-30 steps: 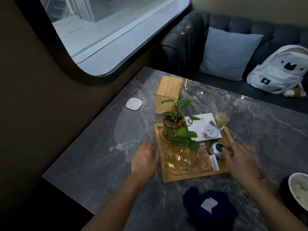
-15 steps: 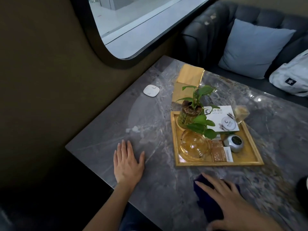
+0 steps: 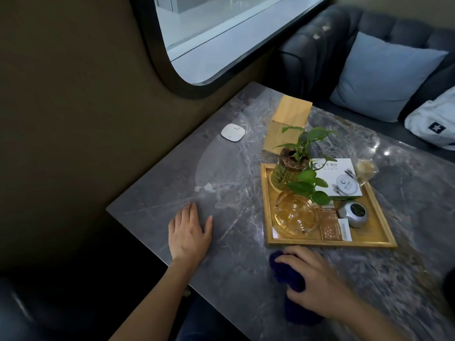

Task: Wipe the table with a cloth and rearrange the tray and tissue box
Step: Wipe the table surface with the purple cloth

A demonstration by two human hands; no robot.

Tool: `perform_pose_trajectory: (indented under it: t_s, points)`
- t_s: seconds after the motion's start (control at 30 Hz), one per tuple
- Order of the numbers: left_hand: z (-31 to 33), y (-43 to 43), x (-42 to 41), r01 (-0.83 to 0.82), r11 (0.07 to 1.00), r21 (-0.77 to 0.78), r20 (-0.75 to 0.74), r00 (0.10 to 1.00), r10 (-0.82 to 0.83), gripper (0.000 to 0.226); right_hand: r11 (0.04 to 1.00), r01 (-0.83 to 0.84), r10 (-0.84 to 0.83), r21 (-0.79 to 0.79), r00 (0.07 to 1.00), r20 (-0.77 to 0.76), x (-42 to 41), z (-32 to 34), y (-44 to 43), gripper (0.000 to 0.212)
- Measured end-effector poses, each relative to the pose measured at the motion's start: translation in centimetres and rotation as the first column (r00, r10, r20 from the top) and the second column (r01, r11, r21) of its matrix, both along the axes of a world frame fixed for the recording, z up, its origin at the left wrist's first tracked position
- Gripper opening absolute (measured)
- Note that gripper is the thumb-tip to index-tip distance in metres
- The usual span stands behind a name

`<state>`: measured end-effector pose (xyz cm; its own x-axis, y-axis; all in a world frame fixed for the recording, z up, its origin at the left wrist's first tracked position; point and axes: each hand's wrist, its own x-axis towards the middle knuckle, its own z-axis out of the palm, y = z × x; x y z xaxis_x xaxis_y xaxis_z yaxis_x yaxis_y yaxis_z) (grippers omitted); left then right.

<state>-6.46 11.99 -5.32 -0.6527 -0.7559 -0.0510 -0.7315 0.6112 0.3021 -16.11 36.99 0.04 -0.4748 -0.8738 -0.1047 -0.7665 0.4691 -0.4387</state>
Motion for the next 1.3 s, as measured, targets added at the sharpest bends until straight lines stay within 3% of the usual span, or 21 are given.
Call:
perform_pose_trajectory:
  t_s: [0.1, 0.23, 0.5, 0.7, 0.8, 0.9, 1.03, 1.17, 1.23, 1.3]
  points:
    - [0.3, -1.8, -0.1, -0.036, 0.999, 0.031, 0.007, 0.999, 0.036, 0.068, 0.996, -0.020, 0.023, -0.092, 0.999, 0.029, 0.0, 0.9, -3.0, 0.049]
    - [-0.1, -4.1, 0.1, -0.071, 0.996, 0.050, 0.034, 0.997, 0.069, 0.069, 0.984, 0.000, -0.003, -0.180, 1.000, -0.016, -0.6, 1.7, -7.5, 0.048]
    - [-1.0, -4.7, 0.1, -0.068, 0.998, 0.015, 0.053, 0.996, 0.067, 0.069, 0.979, 0.022, -0.027, -0.204, 0.999, -0.019, -4.8, 2.8, -15.7, 0.050]
    - [-1.1, -4.9, 0.0, -0.061, 0.998, -0.004, 0.050, 0.997, 0.061, 0.070, 0.998, 0.059, -0.061, -0.035, 0.997, -0.042, -8.5, 1.2, -20.2, 0.054]
    - [-1.4, -4.9, -0.1, -0.061, 0.998, -0.018, 0.055, 0.997, 0.062, 0.072, 0.980, 0.117, -0.094, 0.160, 0.985, -0.145, -9.5, -0.6, -21.0, 0.055]
    - [-1.6, -4.9, -0.1, -0.064, 0.997, -0.032, 0.046, 0.997, 0.065, 0.081, 0.957, 0.171, -0.123, 0.236, 0.971, -0.203, -9.6, -2.1, -21.1, 0.067]
    - [-1.5, -5.0, -0.2, -0.059, 0.998, -0.022, 0.051, 0.997, 0.060, 0.082, 0.925, 0.128, -0.097, 0.357, 0.990, -0.105, -9.5, -2.9, -20.9, 0.095]
    - [-1.1, -5.5, 0.2, -0.049, 0.998, 0.031, -0.011, 0.999, 0.050, 0.079, 0.966, 0.243, -0.242, 0.084, 0.970, -0.029, -9.4, -3.1, -20.8, 0.069]
    - [-0.6, -7.0, 0.6, -0.069, 0.996, 0.064, -0.080, 0.994, 0.074, 0.068, 0.909, 0.411, -0.395, -0.070, 0.902, 0.172, -9.5, -2.6, -20.7, 0.054]
    - [-0.3, -8.7, 1.2, -0.090, 0.996, 0.011, -0.058, 0.994, 0.090, 0.068, 0.812, 0.569, -0.463, -0.129, 0.764, 0.450, -9.7, -1.9, -20.8, 0.038]
